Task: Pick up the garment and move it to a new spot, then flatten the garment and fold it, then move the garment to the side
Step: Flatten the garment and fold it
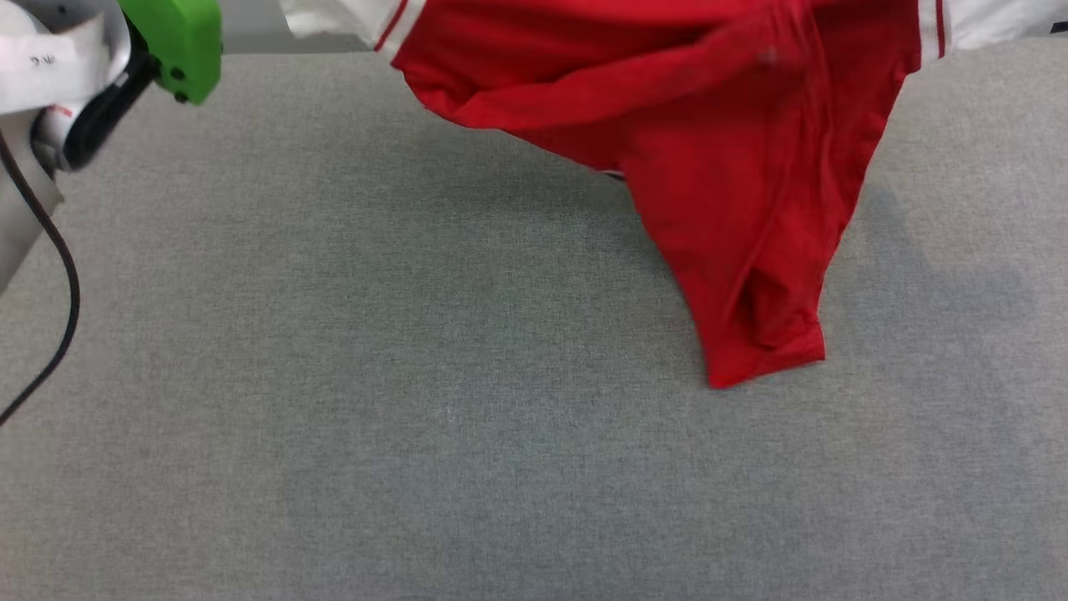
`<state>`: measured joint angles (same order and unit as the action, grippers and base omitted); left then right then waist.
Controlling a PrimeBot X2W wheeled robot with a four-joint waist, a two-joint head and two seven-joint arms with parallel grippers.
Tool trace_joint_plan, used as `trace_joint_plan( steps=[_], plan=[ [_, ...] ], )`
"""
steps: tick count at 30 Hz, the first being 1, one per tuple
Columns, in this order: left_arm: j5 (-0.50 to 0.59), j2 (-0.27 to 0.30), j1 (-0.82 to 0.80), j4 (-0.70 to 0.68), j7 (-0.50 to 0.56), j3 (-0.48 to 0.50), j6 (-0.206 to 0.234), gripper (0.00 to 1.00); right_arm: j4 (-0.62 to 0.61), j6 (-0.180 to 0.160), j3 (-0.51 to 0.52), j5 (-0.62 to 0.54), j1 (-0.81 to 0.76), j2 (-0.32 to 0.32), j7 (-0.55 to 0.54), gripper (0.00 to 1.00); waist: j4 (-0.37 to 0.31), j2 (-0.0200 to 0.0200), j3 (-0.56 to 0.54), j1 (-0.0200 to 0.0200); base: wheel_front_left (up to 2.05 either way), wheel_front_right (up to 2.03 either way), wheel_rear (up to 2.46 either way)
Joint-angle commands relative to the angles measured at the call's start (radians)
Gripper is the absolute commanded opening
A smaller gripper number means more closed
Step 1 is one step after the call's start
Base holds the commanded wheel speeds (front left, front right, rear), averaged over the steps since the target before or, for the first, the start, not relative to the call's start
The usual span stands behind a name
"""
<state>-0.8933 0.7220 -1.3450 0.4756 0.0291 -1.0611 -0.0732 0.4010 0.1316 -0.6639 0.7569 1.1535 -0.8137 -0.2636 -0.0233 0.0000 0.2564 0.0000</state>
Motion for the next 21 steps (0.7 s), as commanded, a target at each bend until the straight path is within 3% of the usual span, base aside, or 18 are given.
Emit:
trace_joint_plan(
  steps=[1, 14, 21],
  plan=[
    [0.017, -0.009, -0.035, 0.01, -0.014, 0.011, 0.011, 0.0, 0.007, -0.001, 0.0, -0.014, 0.038, 0.01, 0.007, 0.0, -0.008, 0.0, 0.018, 0.0, 0.0, 0.0, 0.0],
    [0.085, -0.085, -0.383, 0.148, -0.049, 0.084, -0.002, 0.0, 0.178, -0.001, -0.02, -0.12, 0.442, 0.111, 0.074, 0.0, -0.051, 0.0, 0.174, 0.0, 0.0, 0.0, 0.0],
    [0.111, -0.135, -0.548, 0.164, -0.052, 0.119, 0.036, 0.0, 0.319, -0.001, -0.013, -0.2, 0.653, 0.169, 0.166, 0.0, -0.054, 0.0, 0.236, 0.0, 0.0, 0.0, 0.0]
  ],
)
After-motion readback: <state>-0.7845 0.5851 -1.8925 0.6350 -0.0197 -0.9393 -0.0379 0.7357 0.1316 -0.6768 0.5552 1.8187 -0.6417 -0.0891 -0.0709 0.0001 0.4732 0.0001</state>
